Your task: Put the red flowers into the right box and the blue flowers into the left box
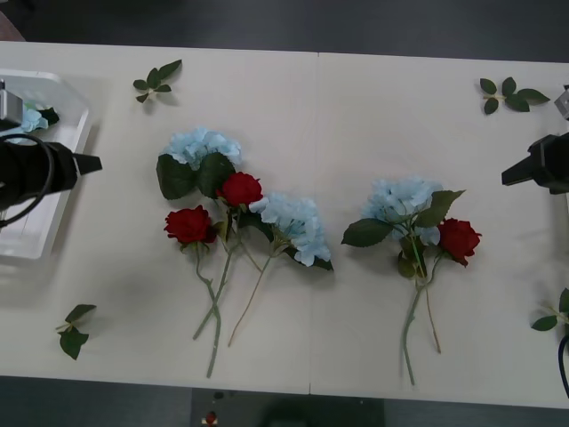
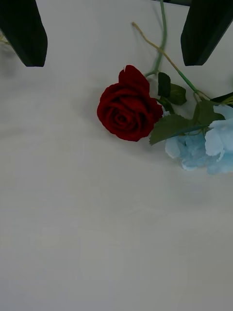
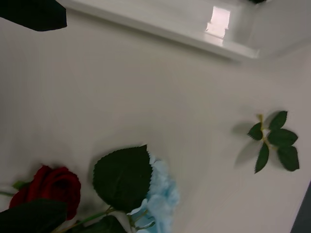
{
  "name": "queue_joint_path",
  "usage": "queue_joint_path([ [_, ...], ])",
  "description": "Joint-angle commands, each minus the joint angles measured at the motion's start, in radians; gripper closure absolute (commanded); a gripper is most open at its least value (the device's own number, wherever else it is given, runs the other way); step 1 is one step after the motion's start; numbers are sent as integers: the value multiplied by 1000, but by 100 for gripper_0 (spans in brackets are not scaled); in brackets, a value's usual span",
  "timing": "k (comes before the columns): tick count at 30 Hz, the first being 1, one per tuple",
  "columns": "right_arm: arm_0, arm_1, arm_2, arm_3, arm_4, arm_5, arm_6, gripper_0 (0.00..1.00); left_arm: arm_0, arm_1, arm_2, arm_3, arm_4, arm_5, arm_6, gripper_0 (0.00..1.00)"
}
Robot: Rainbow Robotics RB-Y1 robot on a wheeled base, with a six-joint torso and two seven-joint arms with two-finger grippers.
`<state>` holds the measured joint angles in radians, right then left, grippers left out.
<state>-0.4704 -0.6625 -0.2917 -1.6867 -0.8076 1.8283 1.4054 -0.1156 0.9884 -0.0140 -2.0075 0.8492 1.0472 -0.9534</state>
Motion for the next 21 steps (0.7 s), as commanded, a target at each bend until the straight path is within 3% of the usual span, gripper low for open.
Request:
queue_joint_path([
  [1,44,37,13,-90,10,-1,-123,20,85,-51,14,-106,-6,2,25,0],
  [9,176,129,28,-252,45,-1,-163,20,97,-85,-136,-123,-67,10,50,0],
  [21,251,138,213,-309,85,-123,-43,20,42,-123,-330,-85,-233,10,102,0],
])
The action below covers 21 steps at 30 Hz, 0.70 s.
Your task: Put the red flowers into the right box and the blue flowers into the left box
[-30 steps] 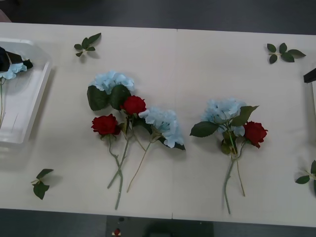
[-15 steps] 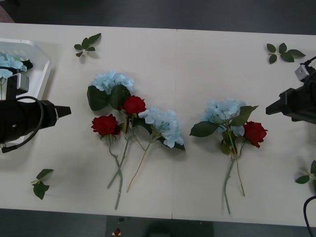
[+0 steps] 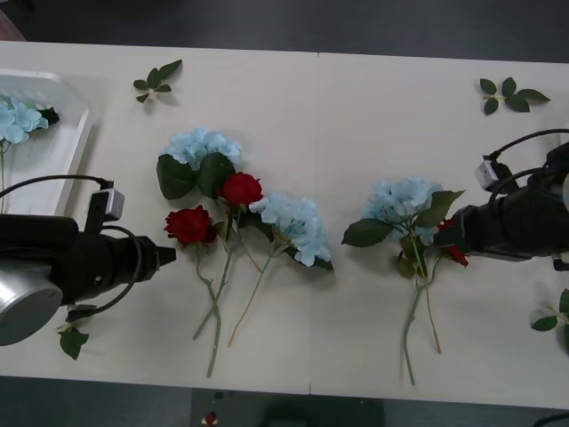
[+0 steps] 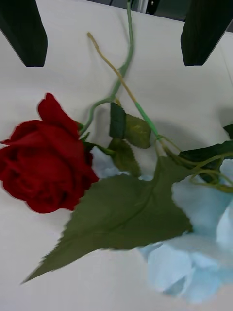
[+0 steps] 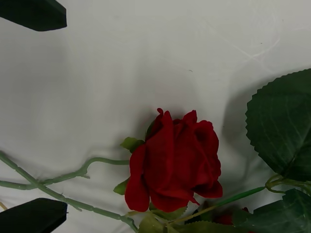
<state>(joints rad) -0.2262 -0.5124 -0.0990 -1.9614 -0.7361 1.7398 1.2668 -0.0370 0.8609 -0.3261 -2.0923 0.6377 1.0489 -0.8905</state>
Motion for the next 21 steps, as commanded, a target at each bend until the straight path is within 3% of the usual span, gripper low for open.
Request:
queue_joint_path([
  [1,11,-12,30,-34,15,-45,108,20,-44,4,-28,6,-23,8,41,0],
  [10,61,-12,81,-20,27,-114,218,20,-107,-5,-125,57,-90,8,58,0],
  [21,59,-12,202,81,47,-295,232,20,-201,-49,-211,155,-142,-3,91,0],
])
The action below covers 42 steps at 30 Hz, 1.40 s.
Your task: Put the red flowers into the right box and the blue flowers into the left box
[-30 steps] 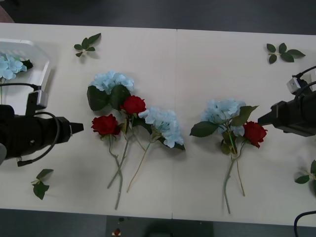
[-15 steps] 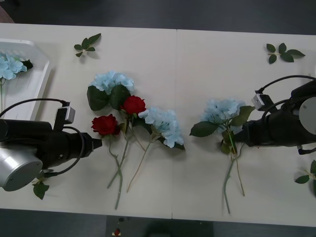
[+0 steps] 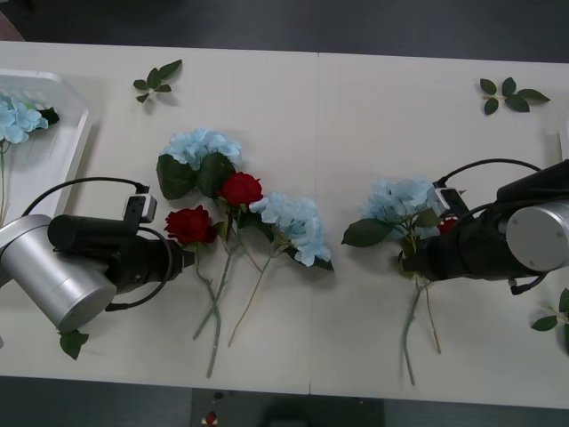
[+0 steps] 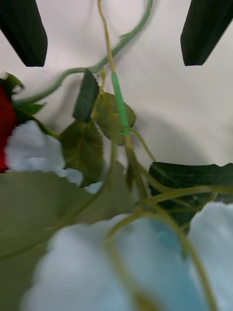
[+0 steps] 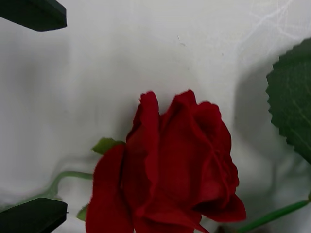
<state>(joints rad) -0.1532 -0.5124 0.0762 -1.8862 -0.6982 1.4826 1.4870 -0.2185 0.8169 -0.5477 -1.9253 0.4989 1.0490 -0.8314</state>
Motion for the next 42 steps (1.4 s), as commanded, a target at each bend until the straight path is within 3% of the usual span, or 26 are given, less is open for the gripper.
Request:
queue_joint_path([
  [1,-12,-12,34,12,11,-50,12,20,-19,-4,11,-12,-5,-3,34,0],
  [12,-12,-31,-4,19,2,4,18,20,-27,7,0,-12,6,-3,40,0],
  [20,-12,-40,-105,39,0,91,1,20,-41,22,-3,-35,10,-7,63,0],
  [28,-12,-38,-130,133,-3,36,-24,20,-30,103,172,-132,277,98,74,0],
  [33,-12,-18,-121,154,14,16,-25,20,-88,100,198,-113,329,149,84,0],
  [42,-12,45,-110,174,86,11,-39,20,-248,19,126,83,303,144,92,0],
])
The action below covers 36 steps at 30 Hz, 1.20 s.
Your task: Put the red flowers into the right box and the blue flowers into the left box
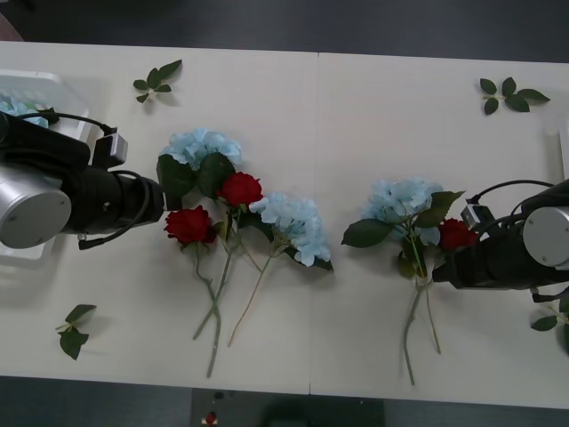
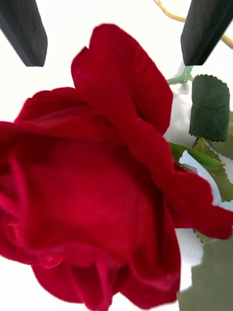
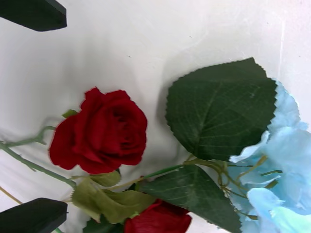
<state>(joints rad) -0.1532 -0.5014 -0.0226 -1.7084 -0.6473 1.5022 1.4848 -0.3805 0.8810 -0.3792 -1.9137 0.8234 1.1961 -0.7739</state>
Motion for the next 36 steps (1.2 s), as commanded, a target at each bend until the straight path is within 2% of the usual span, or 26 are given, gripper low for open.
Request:
queue_joint_path([
  [1,-12,38,-7,-4,49,-8,-38,20,-104,-54,-58,93,-29,-9,38,0],
  [7,-12,80,13,-16,133,-17,-54,20,-166,-108,-125,220,-75,-113,64,0],
  [22,-11,132,75,-19,212,-48,-72,22,-328,-232,-129,496,-119,-153,85,0],
  [23,-12,136,76,-17,219,-48,-72,36,-347,-243,-129,532,-121,-158,88,0],
  [24,-12,138,76,-17,222,-48,-72,44,-356,-251,-129,545,-119,-159,88,0],
  [25,-12,139,78,-17,227,-49,-74,59,-365,-257,-130,562,-121,-161,88,0],
  [26,-11,142,79,-17,233,-49,-74,80,-379,-266,-132,585,-124,-170,90,0],
  [27,-11,144,79,-17,238,-49,-74,92,-383,-272,-132,599,-124,-176,90,0],
  [29,-8,146,82,-17,244,-49,-77,100,-394,-281,-136,630,-124,-193,93,0],
  [36,-6,150,82,-24,256,-54,-78,100,-445,-284,-265,729,-130,-253,113,0],
])
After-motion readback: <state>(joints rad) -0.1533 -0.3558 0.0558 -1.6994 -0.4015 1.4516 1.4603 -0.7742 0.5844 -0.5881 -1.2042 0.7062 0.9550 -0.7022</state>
